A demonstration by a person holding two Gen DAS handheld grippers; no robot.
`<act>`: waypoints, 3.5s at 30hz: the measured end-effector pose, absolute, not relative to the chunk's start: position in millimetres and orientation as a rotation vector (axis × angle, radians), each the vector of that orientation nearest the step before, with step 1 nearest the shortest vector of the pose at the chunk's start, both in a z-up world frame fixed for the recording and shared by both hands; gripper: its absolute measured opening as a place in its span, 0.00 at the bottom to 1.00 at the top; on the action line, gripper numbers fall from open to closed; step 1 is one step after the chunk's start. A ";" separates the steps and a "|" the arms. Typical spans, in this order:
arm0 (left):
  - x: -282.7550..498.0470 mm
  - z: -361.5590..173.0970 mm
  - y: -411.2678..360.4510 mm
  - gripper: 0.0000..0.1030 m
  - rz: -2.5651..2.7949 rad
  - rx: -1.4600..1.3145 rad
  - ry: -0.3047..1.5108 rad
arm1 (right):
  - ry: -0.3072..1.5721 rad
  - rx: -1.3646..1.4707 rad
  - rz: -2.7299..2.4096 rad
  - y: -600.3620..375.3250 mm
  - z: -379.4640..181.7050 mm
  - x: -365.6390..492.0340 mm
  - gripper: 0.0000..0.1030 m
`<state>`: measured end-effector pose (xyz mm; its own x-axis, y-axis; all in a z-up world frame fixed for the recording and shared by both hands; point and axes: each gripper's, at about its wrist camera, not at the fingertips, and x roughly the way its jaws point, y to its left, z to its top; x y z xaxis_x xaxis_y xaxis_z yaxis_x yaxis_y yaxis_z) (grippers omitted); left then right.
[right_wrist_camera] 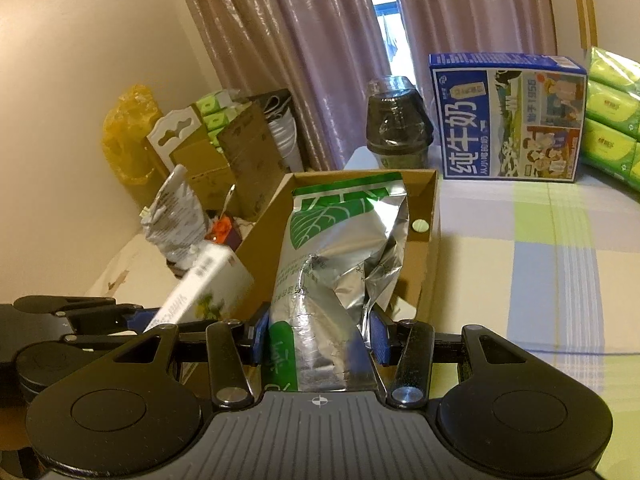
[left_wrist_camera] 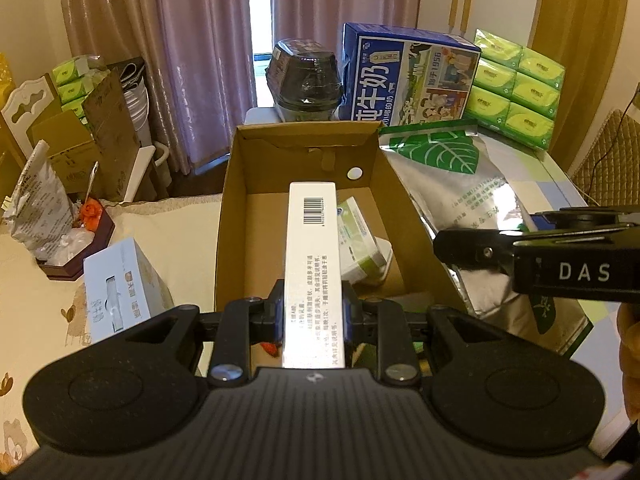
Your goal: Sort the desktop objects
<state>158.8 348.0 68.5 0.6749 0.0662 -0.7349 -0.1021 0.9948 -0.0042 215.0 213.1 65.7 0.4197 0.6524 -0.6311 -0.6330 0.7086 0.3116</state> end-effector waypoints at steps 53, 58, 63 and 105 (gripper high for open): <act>22.0 68.6 330.5 0.99 0.267 -0.119 0.713 | 0.834 -0.022 0.688 128.3 59.1 81.8 0.98; -2.1 72.8 324.9 0.99 0.300 -0.118 0.721 | 0.840 -0.039 0.681 122.2 61.1 58.1 0.98; -29.3 79.8 319.7 0.99 0.307 -0.148 0.714 | 0.805 -0.094 0.671 117.0 67.6 34.2 0.98; -95.6 91.3 274.7 0.99 0.362 -0.177 0.717 | 0.746 -0.120 0.671 85.5 79.2 -25.1 0.98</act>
<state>-95.6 274.7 91.3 0.6951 0.2626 -0.6693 -0.3828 0.9231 -0.0353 -25.1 85.5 79.2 0.5386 0.5211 -0.6621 -0.6034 0.7870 0.1286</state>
